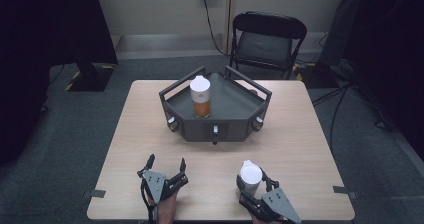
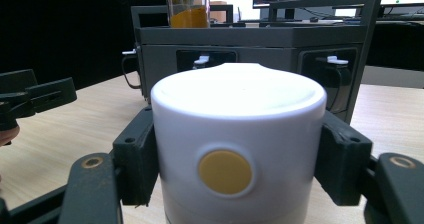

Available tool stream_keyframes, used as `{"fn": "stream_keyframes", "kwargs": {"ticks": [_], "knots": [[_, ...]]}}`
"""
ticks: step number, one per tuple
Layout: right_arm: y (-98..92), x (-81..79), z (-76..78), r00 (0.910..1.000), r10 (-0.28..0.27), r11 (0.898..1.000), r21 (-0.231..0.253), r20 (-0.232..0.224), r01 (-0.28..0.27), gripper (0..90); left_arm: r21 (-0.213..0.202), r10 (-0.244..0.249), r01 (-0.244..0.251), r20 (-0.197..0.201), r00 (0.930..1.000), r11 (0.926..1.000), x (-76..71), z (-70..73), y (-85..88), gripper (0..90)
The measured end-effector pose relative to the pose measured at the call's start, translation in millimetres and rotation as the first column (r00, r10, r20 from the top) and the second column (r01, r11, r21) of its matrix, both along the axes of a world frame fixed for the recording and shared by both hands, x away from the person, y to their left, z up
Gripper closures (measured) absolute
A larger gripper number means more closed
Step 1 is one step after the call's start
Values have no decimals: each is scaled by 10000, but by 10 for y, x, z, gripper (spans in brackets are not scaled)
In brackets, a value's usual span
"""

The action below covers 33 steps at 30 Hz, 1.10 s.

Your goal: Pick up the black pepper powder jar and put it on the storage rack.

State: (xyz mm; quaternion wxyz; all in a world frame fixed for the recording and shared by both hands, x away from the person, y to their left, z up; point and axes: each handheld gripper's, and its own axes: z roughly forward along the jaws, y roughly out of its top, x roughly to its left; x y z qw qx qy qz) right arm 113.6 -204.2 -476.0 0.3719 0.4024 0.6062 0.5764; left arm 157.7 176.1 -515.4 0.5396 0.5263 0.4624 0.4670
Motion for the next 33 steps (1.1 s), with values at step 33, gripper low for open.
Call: {"fn": "stream_keyframes", "kwargs": {"ticks": [33], "knots": [[-53, 96, 200, 9994, 315, 9995, -23, -120, -316, 302, 10, 1, -1, -3, 10000, 10000, 1, 1, -1, 15]]}}
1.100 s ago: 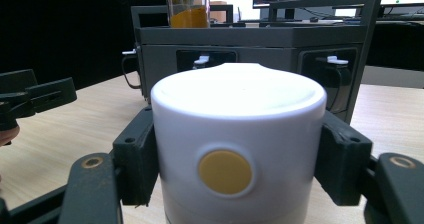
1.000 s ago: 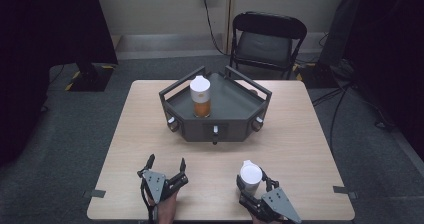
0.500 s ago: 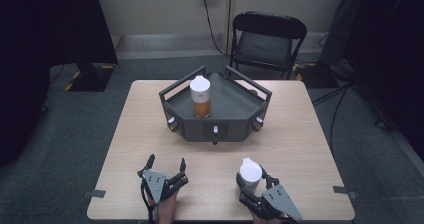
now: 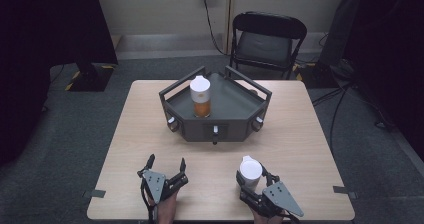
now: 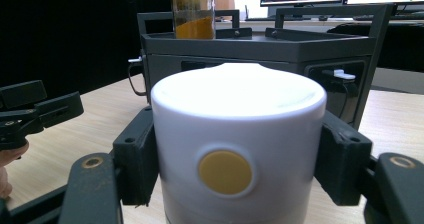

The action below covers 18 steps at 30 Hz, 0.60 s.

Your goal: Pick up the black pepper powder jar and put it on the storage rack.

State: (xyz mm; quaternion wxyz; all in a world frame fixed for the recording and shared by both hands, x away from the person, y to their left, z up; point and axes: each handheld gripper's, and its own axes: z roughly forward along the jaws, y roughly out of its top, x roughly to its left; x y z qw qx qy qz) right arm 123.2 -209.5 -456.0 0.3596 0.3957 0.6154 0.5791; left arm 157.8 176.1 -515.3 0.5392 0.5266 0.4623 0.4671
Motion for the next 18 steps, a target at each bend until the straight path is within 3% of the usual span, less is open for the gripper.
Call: {"fn": "stream_keyframes", "kwargs": {"ticks": [18], "knots": [[-28, 92, 194, 9998, 188, 9998, -77, 109, -187, 303, -7, 4, -4, 2, 10000, 10000, -1, -1, 0, 14]]}}
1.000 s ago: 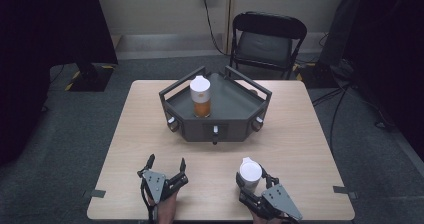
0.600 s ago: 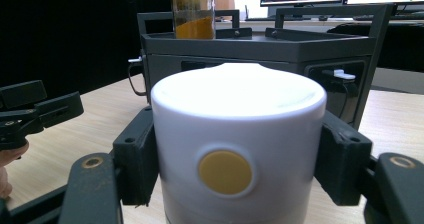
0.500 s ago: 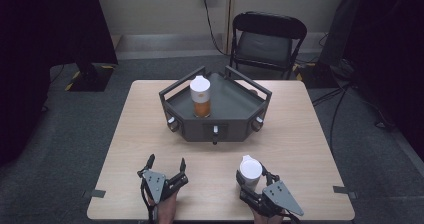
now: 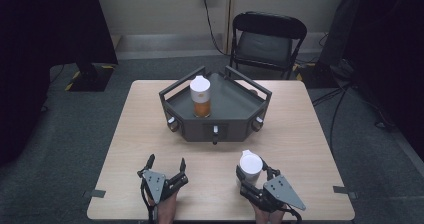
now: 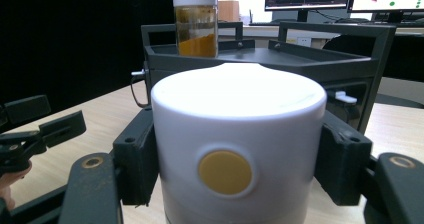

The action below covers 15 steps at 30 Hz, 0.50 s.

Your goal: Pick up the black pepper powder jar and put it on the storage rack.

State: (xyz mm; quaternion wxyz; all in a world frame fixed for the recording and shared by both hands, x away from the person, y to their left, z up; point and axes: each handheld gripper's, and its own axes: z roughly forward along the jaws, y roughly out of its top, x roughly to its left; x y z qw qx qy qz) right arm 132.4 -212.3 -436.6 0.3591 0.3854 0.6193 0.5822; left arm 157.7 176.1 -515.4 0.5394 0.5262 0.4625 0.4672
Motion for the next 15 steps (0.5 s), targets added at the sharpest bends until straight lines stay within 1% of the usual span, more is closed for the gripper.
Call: {"fn": "stream_keyframes", "kwargs": {"ticks": [6, 11, 15], "knots": [[-10, 84, 124, 10000, 72, 9999, -70, 21, -72, 303, -1, 2, -2, -1, 10000, 10000, 0, 0, 0, 14], [9, 152, 257, 9999, 154, 9997, -175, 45, -154, 303, -3, 1, -1, 1, 10000, 10000, 0, 0, 0, 14], [25, 220, 321, 9998, 202, 9996, -205, 11, -202, 303, -4, -3, 3, 2, 10000, 10000, 0, 0, 1, 14]]}}
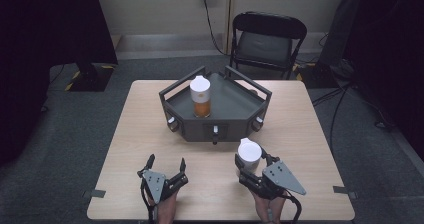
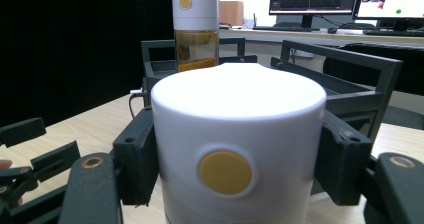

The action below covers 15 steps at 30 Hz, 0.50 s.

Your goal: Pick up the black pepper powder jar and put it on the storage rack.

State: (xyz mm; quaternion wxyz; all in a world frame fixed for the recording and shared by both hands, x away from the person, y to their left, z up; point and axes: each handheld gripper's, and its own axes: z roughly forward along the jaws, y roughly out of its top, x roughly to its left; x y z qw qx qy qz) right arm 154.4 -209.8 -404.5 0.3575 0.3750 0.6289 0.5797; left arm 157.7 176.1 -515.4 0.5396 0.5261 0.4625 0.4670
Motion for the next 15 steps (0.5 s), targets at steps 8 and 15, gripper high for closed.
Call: {"fn": "stream_keyframes", "kwargs": {"ticks": [8, 15], "knots": [[27, 132, 101, 10000, 35, 10000, 6, -84, -35, 303, -3, -1, 1, 0, 10000, 10000, 0, 0, 0, 14], [58, 234, 184, 9999, 35, 10000, 37, -115, -35, 303, 1, 0, 0, -1, 10000, 10000, 0, 0, 1, 14]]}}
